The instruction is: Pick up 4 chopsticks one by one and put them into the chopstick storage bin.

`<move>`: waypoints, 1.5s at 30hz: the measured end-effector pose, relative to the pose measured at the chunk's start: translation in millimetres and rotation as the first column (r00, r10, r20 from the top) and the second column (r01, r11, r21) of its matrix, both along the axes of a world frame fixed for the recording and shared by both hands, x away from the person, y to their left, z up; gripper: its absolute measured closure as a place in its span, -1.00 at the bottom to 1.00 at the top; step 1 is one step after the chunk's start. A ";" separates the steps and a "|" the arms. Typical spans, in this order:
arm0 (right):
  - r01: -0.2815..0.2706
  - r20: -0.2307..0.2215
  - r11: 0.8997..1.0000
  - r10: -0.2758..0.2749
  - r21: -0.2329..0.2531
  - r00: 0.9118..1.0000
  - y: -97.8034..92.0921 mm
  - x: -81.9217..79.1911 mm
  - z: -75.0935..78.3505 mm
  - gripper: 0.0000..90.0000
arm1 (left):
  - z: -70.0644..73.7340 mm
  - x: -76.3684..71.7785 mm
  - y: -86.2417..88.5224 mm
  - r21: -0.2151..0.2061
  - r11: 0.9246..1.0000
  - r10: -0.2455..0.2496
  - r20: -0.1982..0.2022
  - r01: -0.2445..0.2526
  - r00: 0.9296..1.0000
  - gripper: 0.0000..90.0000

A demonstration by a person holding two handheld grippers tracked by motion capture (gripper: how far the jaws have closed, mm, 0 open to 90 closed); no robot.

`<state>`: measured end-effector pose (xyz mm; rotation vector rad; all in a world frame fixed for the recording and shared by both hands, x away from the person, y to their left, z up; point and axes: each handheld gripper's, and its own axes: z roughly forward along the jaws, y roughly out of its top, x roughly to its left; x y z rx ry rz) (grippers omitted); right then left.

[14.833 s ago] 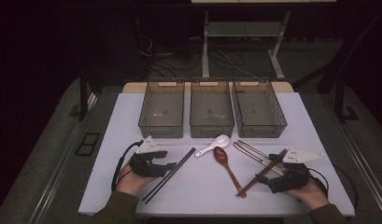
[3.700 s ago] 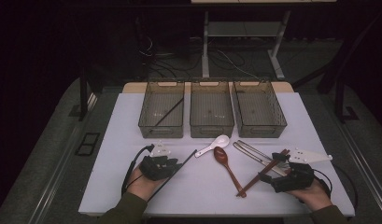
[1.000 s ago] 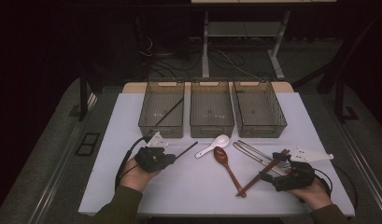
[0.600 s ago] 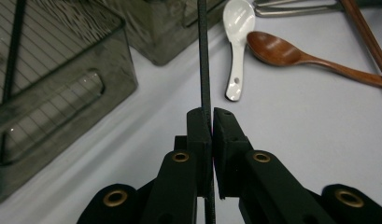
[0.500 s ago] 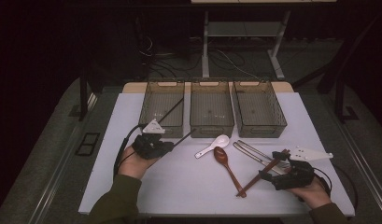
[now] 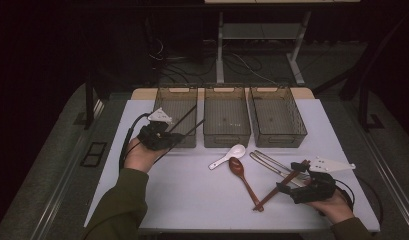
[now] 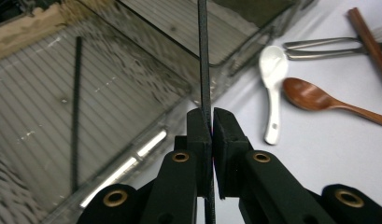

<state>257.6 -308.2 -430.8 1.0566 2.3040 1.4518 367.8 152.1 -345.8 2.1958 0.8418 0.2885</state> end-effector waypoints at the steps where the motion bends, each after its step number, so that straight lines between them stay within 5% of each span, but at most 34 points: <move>1: -0.003 0.001 1.000 0.003 0.000 1.000 0.2 -0.1 -0.1 -0.94 | 0.7 3.4 -0.1 0.001 1.000 0.006 0.003 -0.006 1.000 0.89; 20: 0.018 0.002 0.999 -0.018 0.026 1.000 -1.9 0.6 1.0 -0.94 | 25.9 61.6 -9.7 0.048 0.997 0.057 0.033 -0.058 0.998 0.89; 37: 0.007 0.004 1.000 -0.007 0.020 1.000 -0.1 -0.6 0.8 -0.94 | 37.1 102.9 -0.8 -0.029 0.994 0.110 0.117 -0.108 0.987 0.89; 45: -0.001 0.003 1.000 0.001 0.019 1.000 -0.3 0.0 0.4 -0.94 | 18.6 121.2 5.9 -0.054 0.987 0.157 0.119 -0.152 0.980 0.89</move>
